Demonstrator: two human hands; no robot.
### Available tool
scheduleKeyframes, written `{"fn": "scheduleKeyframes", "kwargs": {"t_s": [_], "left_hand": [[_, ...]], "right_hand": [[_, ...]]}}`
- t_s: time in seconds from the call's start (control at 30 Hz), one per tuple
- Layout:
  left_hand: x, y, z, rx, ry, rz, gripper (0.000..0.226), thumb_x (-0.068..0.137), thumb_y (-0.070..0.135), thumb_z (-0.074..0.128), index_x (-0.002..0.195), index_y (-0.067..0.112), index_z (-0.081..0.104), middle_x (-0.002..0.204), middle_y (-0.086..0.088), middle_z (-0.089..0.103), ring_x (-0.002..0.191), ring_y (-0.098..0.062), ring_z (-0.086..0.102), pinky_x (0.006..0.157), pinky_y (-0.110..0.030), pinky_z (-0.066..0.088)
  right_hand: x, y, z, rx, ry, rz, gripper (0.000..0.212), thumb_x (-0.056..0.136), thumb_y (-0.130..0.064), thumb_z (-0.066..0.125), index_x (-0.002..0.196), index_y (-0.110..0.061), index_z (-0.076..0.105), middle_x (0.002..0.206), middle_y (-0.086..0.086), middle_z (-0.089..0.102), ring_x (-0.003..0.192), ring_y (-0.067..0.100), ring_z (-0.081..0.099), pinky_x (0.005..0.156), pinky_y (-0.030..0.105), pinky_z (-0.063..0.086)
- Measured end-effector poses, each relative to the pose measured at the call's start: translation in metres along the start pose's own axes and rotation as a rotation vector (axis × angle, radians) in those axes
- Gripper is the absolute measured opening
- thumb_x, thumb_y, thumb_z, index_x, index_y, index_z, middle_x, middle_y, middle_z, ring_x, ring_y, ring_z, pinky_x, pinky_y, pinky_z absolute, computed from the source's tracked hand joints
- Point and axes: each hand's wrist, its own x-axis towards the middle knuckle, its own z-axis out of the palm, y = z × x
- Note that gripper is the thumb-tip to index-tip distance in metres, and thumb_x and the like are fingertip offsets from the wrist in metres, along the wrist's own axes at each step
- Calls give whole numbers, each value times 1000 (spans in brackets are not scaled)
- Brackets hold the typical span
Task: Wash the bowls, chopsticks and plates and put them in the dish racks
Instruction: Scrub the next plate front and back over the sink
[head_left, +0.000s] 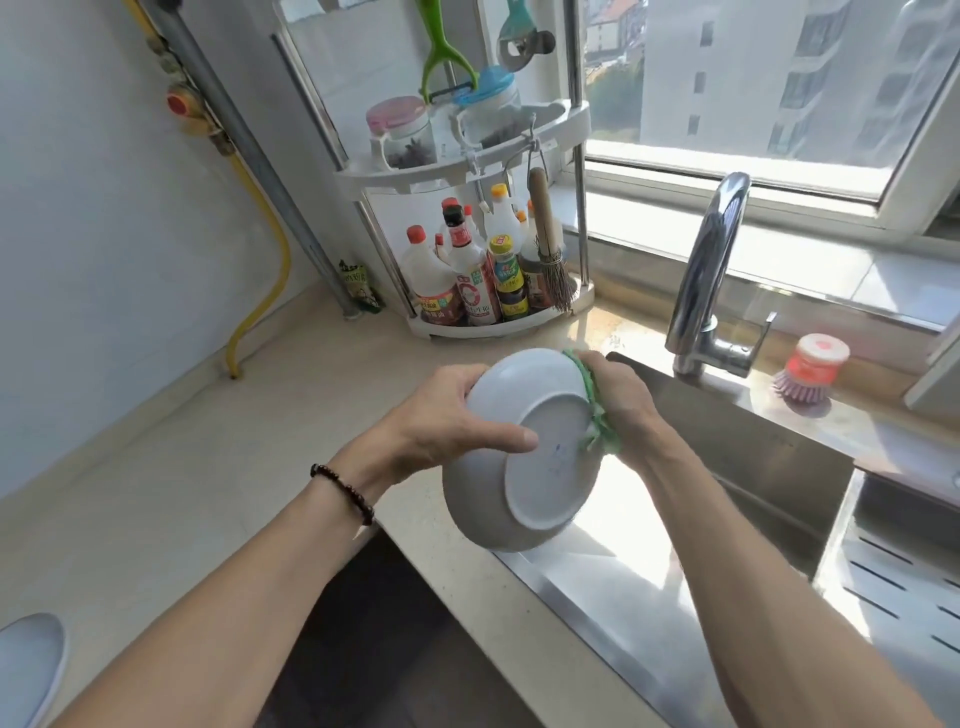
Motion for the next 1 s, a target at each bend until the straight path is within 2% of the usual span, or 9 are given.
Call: {"fn": "scheduleKeyframes", "kwargs": {"t_s": [0.13,0.23,0.33,0.47,0.6,0.7,0.87,0.93,1.0], "left_hand": [[19,1,10,183,28,-40,45,65,-2,83,101,18,65,95,-9,72,88,-28,70,78,-43,61],[25,-6,19,148,101,-7,52,62,-2,81,105,21,64,96,-4,72,90,-22,70,78,-40,61],[26,-8,26,180,160,49,52,62,2,82,105,21,62,95,-2,68,86,-20,67,69,-31,56],[28,-8,36,154,269,68,53,58,11,84,105,21,59,98,-3,66,88,-22,66,67,-36,58],[27,2,31,260,228,126,54,62,9,86,106,20,56,97,3,64,86,-17,65,66,-31,55],[22,5,28,332,191,156,53,67,8,84,107,22,52,96,6,57,86,-15,60,62,-21,45],[21,11,29,392,175,199,58,66,15,90,108,23,51,96,8,57,82,-10,57,62,-16,43],[16,11,26,344,167,253,55,69,11,88,112,18,54,100,5,58,87,-14,61,62,-16,47],[9,10,24,204,202,301,55,68,5,85,115,16,57,103,1,60,91,-16,63,64,-17,52]], "right_hand": [[-15,-18,18,-330,-111,-269,38,102,-34,52,72,-12,61,68,-2,56,63,9,50,65,29,40],[-28,-7,32,-366,-132,-468,30,104,-32,46,108,-16,70,93,-14,58,94,12,58,83,27,46],[-25,-8,23,-275,-77,-406,28,107,-31,40,103,-27,67,96,-15,59,95,9,59,85,20,45],[-20,-7,24,-251,7,-337,36,100,-51,33,100,-35,65,107,6,61,101,24,61,94,47,51],[-29,-5,26,-235,-68,-391,33,92,-65,30,112,-66,56,132,6,51,122,28,54,103,52,48],[-19,-10,11,-141,16,-283,39,87,-65,33,88,-43,65,105,12,64,100,35,64,83,48,55],[-26,4,23,-145,-17,-444,34,98,-59,34,119,-47,58,118,11,55,104,25,61,86,40,54],[-21,5,18,-2,34,-335,32,97,-60,38,107,-45,64,113,14,62,100,32,66,82,50,58],[-13,8,7,208,111,-106,45,91,-60,50,98,-20,68,104,18,69,95,32,68,85,58,55]]}}
